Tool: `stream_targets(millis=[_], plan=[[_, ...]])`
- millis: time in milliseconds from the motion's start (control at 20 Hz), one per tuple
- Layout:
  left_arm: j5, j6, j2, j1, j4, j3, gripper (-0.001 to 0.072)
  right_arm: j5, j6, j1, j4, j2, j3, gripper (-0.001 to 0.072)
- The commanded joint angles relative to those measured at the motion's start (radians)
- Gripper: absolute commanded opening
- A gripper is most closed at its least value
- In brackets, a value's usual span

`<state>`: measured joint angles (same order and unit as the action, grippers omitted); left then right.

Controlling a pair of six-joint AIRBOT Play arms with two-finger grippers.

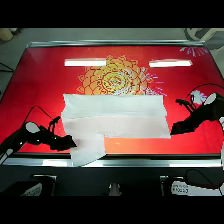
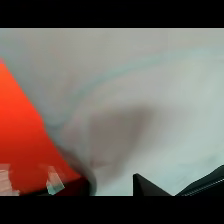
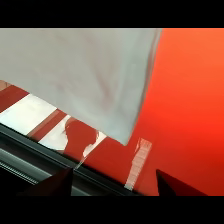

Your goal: Fold the shirts.

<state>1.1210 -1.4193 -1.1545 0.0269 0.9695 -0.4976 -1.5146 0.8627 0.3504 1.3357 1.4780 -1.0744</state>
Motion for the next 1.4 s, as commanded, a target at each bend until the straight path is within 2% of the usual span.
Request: stream_targets(millis=[0, 100, 150, 300, 350, 600, 650, 700, 750, 800, 1000, 1200, 1350], plan=[[-0.011, -0.025, -0.009, 0.024, 0.005, 0.002, 0.0156, 0.030, -0.010, 0.000, -0.003, 0.000, 0.066, 0.0558], [-0.011, -0.024, -0.006, 0.024, 0.005, -0.002, 0.0108, 0.048, -0.012, 0.000, -0.008, 0.002, 0.088, 0.0548], [-0.012, -0.023, -0.005, 0.024, 0.006, -0.004, 0.0044, 0.058, -0.011, 0.000, -0.011, 0.005, 0.092, 0.0537], [-0.014, -0.020, 0.003, 0.024, 0.006, -0.004, 0.0028, 0.112, -0.010, 0.000, -0.042, 0.008, 0.092, 0.0524], [-0.014, -0.020, 0.006, 0.024, 0.006, -0.004, 0.0027, 0.129, -0.010, 0.000, -0.070, 0.011, 0.092, 0.0487], [-0.015, -0.020, 0.035, 0.024, 0.006, -0.004, 0.0027, 0.140, 0.008, 0.000, -0.104, 0.086, 0.092, 0.0478], [-0.015, -0.020, 0.044, 0.024, 0.006, -0.004, 0.0027, 0.148, 0.008, 0.000, -0.111, 0.095, 0.092, 0.0381], [-0.016, -0.020, 0.052, 0.024, 0.006, -0.004, 0.0027, 0.160, 0.008, 0.000, -0.125, 0.098, 0.092, 0.0243], [-0.016, -0.020, 0.059, 0.024, 0.006, -0.004, 0.0026, 0.175, 0.008, 0.000, -0.135, 0.097, 0.091, 0.0043], [-0.016, -0.020, 0.065, 0.023, 0.006, -0.004, 0.0027, 0.186, 0.004, 0.000, -0.151, 0.095, 0.091, 0.0022], [-0.019, -0.013, 0.125, 0.022, 0.029, -0.077, 0.0024, 0.161, -0.069, 0.000, -0.200, 0.050, 0.060, 0.0017], [-0.023, -0.026, 0.146, 0.022, 0.094, -0.264, 0.0020, 0.146, -0.043, -0.011, -0.228, 0.023, -0.089, 0.0017], [-0.024, -0.040, 0.059, 0.021, 0.178, -0.397, 0.0020, 0.204, -0.032, -0.113, -0.145, 0.047, -0.236, 0.0016]])
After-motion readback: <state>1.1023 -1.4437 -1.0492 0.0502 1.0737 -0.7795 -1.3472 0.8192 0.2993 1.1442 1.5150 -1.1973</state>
